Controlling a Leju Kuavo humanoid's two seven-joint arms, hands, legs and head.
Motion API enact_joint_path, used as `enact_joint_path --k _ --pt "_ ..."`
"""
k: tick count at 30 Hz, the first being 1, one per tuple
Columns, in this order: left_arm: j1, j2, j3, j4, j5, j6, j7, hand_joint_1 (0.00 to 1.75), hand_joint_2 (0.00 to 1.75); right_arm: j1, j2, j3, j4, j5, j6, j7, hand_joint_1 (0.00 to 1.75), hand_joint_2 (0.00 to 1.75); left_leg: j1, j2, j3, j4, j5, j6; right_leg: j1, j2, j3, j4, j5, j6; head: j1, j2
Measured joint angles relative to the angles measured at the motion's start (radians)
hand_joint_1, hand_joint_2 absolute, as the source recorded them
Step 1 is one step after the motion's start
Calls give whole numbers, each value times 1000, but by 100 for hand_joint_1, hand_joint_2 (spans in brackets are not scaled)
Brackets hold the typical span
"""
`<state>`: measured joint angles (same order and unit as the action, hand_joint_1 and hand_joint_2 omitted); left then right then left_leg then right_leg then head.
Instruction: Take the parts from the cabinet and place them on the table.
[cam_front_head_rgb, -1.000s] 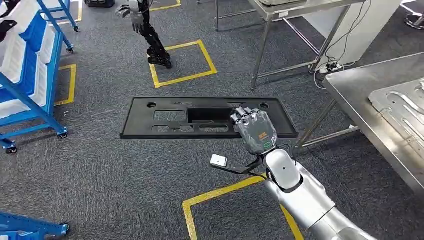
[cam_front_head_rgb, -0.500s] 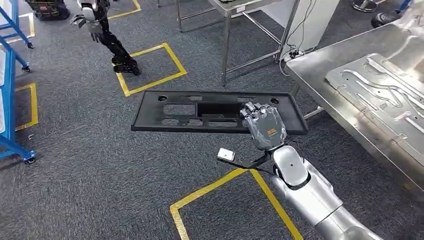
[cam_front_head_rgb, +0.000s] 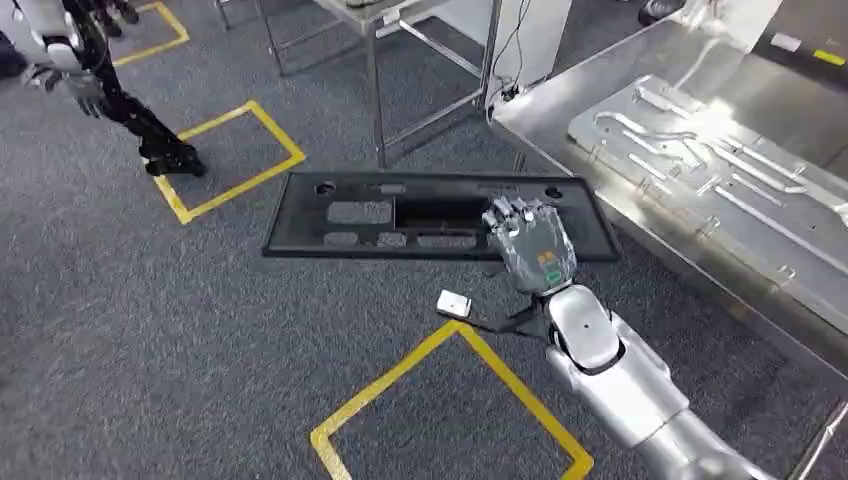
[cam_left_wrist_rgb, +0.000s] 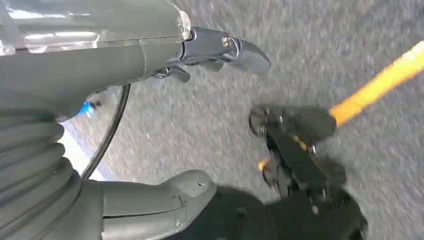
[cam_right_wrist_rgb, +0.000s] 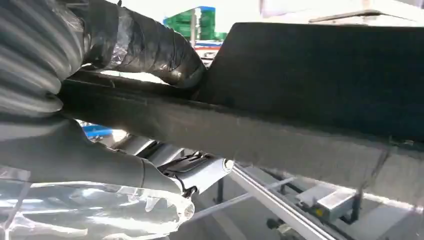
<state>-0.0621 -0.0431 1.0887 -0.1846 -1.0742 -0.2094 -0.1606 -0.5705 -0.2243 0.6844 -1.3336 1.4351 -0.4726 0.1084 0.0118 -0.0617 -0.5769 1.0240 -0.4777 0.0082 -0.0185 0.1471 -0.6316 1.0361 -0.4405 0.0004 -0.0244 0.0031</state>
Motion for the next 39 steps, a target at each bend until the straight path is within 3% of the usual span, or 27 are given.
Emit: enact_joint_path --k 1,2,3,4,6,7,8,10,11,12,16,17,19,20,22,23,25,26,27,28,31,32,34,35,37,38,39 --pt "-2 0 0 0 0 1 0 0 175 0 -2 -3 -1 0 0 1 175 175 0 13 4 -8 4 6 1 13 -1 -4 4 7 0 0" --pt "-3 -1 0 0 -1 0 -2 0 175 0 -8 -6 -3 2 0 2 175 175 12 32 10 -23 14 17 4 -19 -2 5 -6 9 2 0" --pt "-3 -1 0 0 -3 0 -3 0 175 -6 -9 -8 -5 3 1 3 175 175 9 43 13 -29 16 25 13 -88 -16 36 -33 10 5 0" --pt "-1 -1 0 0 -3 -1 -3 0 175 -10 -9 -8 -8 3 2 4 175 175 8 58 12 -29 16 29 12 -119 -46 98 -70 13 6 0" --pt "3 -1 0 0 -5 -1 -3 0 175 -10 -9 -8 -9 5 3 5 175 175 7 85 12 -28 14 30 7 -140 -119 250 -136 19 6 0" --pt "3 -1 0 0 -5 -1 -3 0 175 -10 -9 -8 -9 5 6 6 175 175 7 99 11 -27 13 29 4 -141 -140 295 -144 21 6 0" --pt "3 -1 0 0 -5 -1 -3 0 175 -10 -11 -10 -9 6 7 7 175 175 7 112 12 -27 11 28 2 -143 -136 287 -125 24 7 0" --pt "2 -2 0 0 -5 -3 -3 0 175 -13 -12 -16 -9 8 9 7 175 175 7 136 16 -23 5 23 -1 -158 -56 139 -43 25 7 0" --pt "1 -2 0 0 -5 -5 -3 0 175 -18 -12 -19 -9 10 11 7 175 175 7 147 20 -19 0 18 -1 -184 -2 45 -6 23 7 0" --pt "1 -2 0 0 -5 -6 -3 0 175 -23 -12 -21 -9 12 16 7 175 175 4 155 21 -17 -4 12 11 -237 18 -1 -24 16 7 0" --pt "-2 -1 0 0 -6 -10 0 0 175 -40 -10 -22 -10 17 36 9 175 175 -2 194 29 -16 -11 -9 16 -185 10 1 -15 -4 6 0" --pt "-2 -1 0 0 -6 -10 0 0 175 -43 -7 -22 -11 18 40 9 175 175 2 186 27 -11 -22 -19 9 -174 14 -8 -10 -13 6 0" --pt "-3 -1 0 0 -6 -11 0 0 175 -55 -1 -22 -10 19 45 9 175 175 8 98 -2 68 -79 -21 6 -156 14 -9 -6 -23 6 0" --pt "-2 0 0 0 -7 -11 0 0 175 -58 5 -22 -10 19 46 9 175 175 8 76 -43 155 -123 -23 7 -142 13 -9 -6 -27 4 0" --pt "0 4 0 0 -8 -10 2 0 175 -60 17 -22 -8 19 52 9 175 175 8 67 -119 306 -172 -24 11 -115 13 -7 -6 -29 5 0" --pt "1 5 0 0 -8 -10 2 0 175 -60 18 -22 -6 19 54 8 175 175 8 66 -129 316 -158 -21 13 -101 13 -6 -6 -29 5 0" --pt "0 6 0 0 -9 -10 2 0 175 -61 18 -22 -5 19 56 9 175 175 7 59 -86 200 -74 -12 15 -73 14 -4 -6 -29 5 0" --pt "-1 6 0 0 -9 -9 2 0 175 -63 19 -22 -5 19 56 9 175 175 7 40 -46 107 -24 -5 15 -59 15 -2 -6 -28 5 0" --pt "0 8 0 0 -9 -6 2 0 175 -64 20 -22 -5 19 57 9 175 175 8 -9 -11 20 8 4 12 -48 14 -2 -6 -28 5 0" --pt "0 11 0 0 -10 -5 1 0 175 -67 20 -22 -5 19 58 9 175 175 11 -29 2 1 -4 7 18 -35 8 2 -5 -22 6 0" --pt "-2 13 0 0 -15 -4 2 0 175 -66 20 -22 -3 19 60 10 175 175 0 3 6 -2 -1 10 4 3 0 -7 7 1 5 0" --pt "-3 13 0 0 -15 -3 2 0 175 -67 19 -24 -3 19 60 11 175 175 10 18 12 -18 8 17 14 15 -1 -10 10 10 5 0" --pt "-5 11 0 0 -15 -4 2 0 175 -73 18 -25 -2 19 60 11 175 175 13 49 18 -33 16 30 15 -88 -26 46 -38 11 14 0" --pt "-2 11 0 0 -15 -4 2 0 175 -77 18 -25 -2 19 60 12 175 175 11 63 18 -33 16 31 12 -120 -62 120 -78 16 15 0" --pt "0 11 0 0 -17 -2 5 0 175 -73 19 -25 -1 19 60 13 175 175 10 92 17 -32 13 33 5 -140 -133 269 -136 26 14 0" --pt "1 11 0 0 -18 1 5 0 175 -70 18 -25 2 19 60 14 175 175 10 105 18 -31 12 32 2 -142 -146 296 -134 30 14 0" --pt "2 11 0 0 -18 3 5 0 175 -67 17 -26 4 19 59 17 175 175 10 119 19 -31 9 30 -2 -145 -132 266 -106 34 14 0"
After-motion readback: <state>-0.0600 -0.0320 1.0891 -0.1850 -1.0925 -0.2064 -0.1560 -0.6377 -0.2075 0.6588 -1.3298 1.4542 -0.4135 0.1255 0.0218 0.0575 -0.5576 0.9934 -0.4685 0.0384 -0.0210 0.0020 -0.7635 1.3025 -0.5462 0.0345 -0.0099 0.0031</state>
